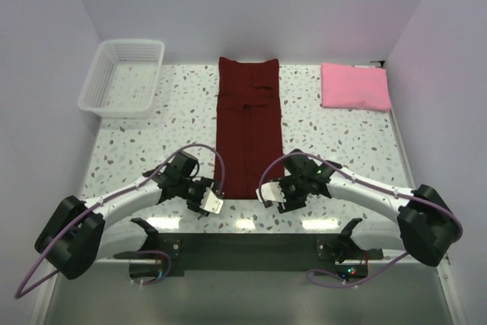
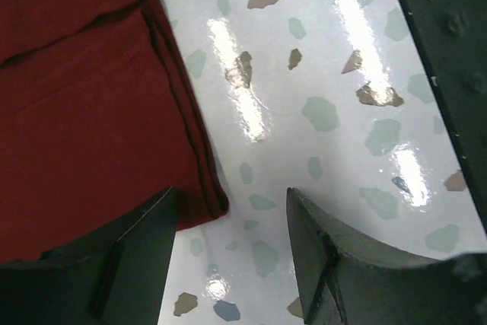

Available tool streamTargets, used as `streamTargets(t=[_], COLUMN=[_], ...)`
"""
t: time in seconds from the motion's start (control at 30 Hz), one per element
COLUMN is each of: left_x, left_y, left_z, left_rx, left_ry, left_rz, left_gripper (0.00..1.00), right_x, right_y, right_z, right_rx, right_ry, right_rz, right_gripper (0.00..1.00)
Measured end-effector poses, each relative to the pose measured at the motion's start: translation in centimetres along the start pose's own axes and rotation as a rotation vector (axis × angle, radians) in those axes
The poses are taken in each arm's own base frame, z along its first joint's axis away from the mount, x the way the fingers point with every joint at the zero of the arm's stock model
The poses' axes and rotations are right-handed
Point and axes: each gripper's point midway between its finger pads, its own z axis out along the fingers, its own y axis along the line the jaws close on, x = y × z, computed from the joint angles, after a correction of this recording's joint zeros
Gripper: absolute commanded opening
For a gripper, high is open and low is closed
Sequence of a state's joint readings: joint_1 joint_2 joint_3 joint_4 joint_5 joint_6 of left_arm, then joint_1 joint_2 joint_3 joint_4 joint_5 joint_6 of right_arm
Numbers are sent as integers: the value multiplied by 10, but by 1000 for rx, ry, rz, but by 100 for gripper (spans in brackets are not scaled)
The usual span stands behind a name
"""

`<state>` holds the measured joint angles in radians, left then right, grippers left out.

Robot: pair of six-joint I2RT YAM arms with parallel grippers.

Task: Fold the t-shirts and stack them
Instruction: Fold the tshirt

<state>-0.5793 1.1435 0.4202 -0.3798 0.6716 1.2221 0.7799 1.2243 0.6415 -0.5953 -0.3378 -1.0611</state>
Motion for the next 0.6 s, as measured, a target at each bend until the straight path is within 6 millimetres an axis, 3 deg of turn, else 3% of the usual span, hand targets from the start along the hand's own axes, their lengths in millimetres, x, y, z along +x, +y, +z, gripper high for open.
streamTargets(t=[0.27,0.37,0.43,0.6], left_x=[3,4,4,7], left_y=[19,21,23,25], left_z=[6,8,9,13], left_rx=[-51,-53,-50,-35], left_ry=[4,1,2,7], left_rz=[30,33,34,26], left_gripper=[54,45,40,16], right_x=[10,11,11,11], right_y=[-15,-19,-22,-32], right_z=[15,18,19,25], right_rx=[48,60,71,95], right_ry=[44,47,51,58], right_rz=[-28,-35,-38,-53], right_gripper=[53,47,39,18])
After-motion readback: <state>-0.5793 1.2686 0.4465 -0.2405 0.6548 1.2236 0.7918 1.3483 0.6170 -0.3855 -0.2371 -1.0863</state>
